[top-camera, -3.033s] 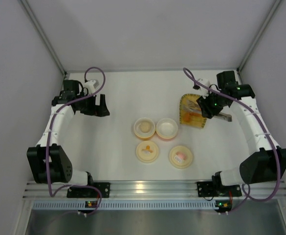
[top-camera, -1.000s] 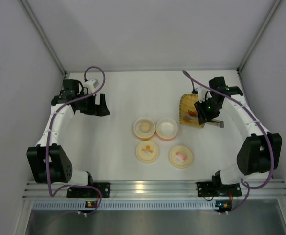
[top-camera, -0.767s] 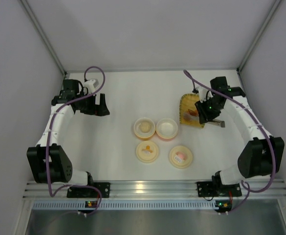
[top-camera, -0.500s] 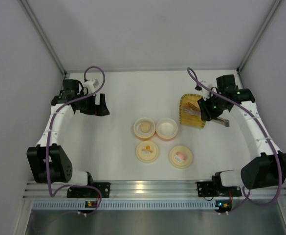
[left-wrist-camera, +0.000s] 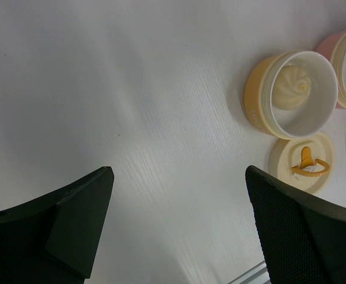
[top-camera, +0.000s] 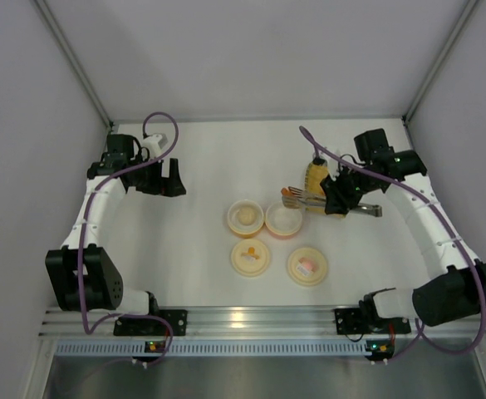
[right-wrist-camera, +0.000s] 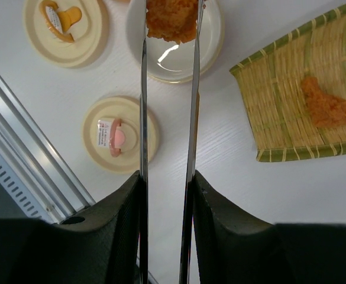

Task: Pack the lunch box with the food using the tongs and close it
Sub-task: Pick up the fake food from the plate, then place the fake food in the packing box.

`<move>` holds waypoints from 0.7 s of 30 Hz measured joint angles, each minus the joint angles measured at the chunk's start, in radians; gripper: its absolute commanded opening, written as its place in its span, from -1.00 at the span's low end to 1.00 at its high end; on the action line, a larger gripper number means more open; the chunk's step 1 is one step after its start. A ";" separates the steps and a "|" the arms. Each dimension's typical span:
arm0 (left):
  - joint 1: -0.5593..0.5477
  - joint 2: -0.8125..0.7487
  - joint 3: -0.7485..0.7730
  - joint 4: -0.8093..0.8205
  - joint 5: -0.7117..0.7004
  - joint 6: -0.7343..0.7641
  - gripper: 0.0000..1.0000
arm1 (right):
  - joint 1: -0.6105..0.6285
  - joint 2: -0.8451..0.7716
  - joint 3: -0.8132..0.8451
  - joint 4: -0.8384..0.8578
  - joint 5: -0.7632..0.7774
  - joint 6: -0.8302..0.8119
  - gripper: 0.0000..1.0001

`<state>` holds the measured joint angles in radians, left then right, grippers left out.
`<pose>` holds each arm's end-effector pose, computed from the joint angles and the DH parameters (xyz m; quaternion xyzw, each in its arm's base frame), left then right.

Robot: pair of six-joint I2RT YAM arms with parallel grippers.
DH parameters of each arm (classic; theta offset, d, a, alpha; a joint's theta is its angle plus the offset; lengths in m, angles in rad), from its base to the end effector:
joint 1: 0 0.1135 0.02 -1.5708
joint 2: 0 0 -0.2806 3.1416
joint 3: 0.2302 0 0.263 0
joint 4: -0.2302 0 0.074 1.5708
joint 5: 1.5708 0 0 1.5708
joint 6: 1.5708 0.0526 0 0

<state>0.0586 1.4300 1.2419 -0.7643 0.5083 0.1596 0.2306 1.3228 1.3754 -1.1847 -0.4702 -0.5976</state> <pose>0.3139 -0.0072 0.3047 0.1230 0.9169 -0.2060 0.3188 0.2428 0.0815 0.3495 -0.4283 0.8486 0.1849 0.2495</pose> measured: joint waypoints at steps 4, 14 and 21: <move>0.000 0.000 0.000 0.000 0.000 0.000 0.96 | 0.042 0.008 -0.002 -0.015 -0.013 -0.024 -0.81; 0.000 0.000 0.000 0.001 0.001 -0.001 0.96 | 0.051 0.069 -0.061 -0.016 0.000 -0.056 -0.81; 0.000 0.003 0.000 0.001 0.005 -0.005 0.96 | 0.051 0.085 -0.093 -0.008 0.023 -0.056 -0.78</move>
<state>0.0586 1.4326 1.2419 -0.7631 0.5133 0.1547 0.2813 1.4078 1.2823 -1.1927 -0.4477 -0.6537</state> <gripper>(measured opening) 0.983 0.342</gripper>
